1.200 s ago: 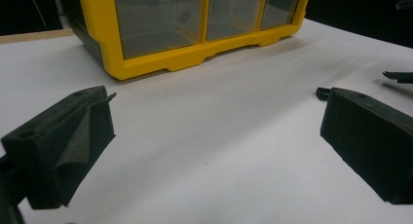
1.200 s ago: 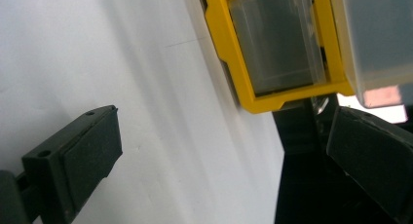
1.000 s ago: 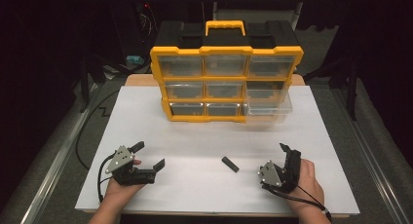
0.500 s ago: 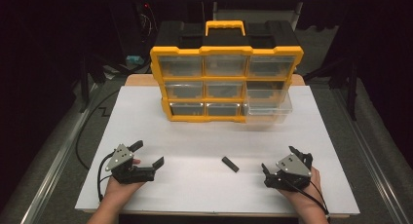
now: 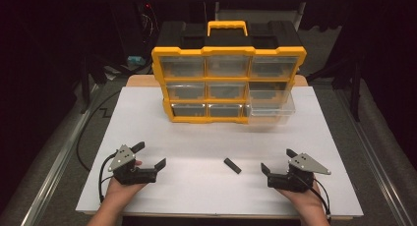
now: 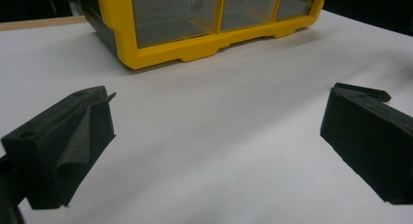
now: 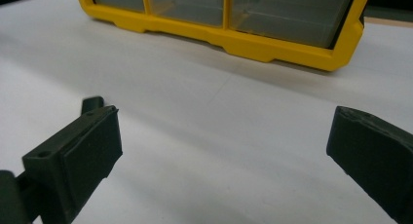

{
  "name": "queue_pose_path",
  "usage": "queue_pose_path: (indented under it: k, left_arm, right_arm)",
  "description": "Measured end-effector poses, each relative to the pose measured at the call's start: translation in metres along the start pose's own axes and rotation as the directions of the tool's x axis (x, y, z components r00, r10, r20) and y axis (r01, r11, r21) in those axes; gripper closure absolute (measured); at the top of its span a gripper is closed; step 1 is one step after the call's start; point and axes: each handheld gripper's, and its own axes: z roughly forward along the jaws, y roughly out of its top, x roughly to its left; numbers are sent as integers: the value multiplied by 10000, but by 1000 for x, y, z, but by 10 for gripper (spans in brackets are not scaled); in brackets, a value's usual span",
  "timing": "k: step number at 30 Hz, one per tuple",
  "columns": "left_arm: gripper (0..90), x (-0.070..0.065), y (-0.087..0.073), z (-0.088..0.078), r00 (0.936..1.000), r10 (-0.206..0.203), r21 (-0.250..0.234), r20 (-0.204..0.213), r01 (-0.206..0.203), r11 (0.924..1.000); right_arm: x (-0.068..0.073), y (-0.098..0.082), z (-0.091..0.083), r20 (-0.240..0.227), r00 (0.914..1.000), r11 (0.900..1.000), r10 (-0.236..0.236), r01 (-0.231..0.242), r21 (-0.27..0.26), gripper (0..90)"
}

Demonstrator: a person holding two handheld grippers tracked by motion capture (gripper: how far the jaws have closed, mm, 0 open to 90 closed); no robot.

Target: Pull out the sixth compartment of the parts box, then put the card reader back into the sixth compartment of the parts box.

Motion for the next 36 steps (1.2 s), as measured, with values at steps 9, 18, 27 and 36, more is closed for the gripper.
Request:
queue_pose_path:
  k: [9,18,27,36]
  left_arm:
    - [3,-1,0,3,10000,-5,-25,33,5,10000]
    - [3,-2,-2,5,9999,0,5,115,0,10000]
    - [3,-2,-3,4,9997,114,30,199,-114,9999]
    - [3,-5,-2,1,9995,143,-126,293,-139,9998]
  right_arm:
    - [-3,-1,-3,-84,9993,9993,364,-364,-27,0]
    - [0,-1,-2,31,10000,9998,-25,24,192,0]
    - [3,-1,-1,6,9995,9972,-323,322,682,0]
    - [5,0,3,-78,9982,9892,-593,598,1338,0]
